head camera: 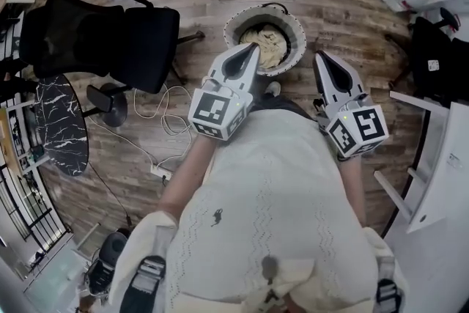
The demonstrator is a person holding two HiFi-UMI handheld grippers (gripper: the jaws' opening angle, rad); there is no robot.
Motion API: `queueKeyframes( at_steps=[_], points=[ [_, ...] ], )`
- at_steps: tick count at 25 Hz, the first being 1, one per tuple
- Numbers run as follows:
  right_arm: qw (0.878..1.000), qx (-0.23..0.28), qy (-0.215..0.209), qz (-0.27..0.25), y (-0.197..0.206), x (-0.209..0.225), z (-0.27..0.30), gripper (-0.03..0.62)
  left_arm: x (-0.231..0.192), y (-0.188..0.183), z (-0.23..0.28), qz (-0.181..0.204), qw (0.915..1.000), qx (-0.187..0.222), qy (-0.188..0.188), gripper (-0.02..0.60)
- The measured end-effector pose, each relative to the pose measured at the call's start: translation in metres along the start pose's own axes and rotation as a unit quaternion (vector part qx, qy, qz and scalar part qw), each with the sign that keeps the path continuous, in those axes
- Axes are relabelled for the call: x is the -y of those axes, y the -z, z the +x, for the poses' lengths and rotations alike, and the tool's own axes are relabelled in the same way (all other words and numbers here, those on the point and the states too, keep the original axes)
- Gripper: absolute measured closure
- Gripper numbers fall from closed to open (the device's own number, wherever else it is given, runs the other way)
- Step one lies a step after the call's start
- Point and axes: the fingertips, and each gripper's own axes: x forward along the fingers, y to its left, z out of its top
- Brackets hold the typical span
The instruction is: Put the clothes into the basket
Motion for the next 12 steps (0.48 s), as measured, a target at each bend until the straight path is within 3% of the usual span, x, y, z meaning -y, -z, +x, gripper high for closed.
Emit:
queueKeyframes(
  at_steps=[12],
  points=[
    [0.996,0.085,0.012,-0.023,-0.084,0.003,-0.038,0.586,0.014,-0.091,-0.021,0.038,0.9956,0.085,-0.007,0.560]
  ],
)
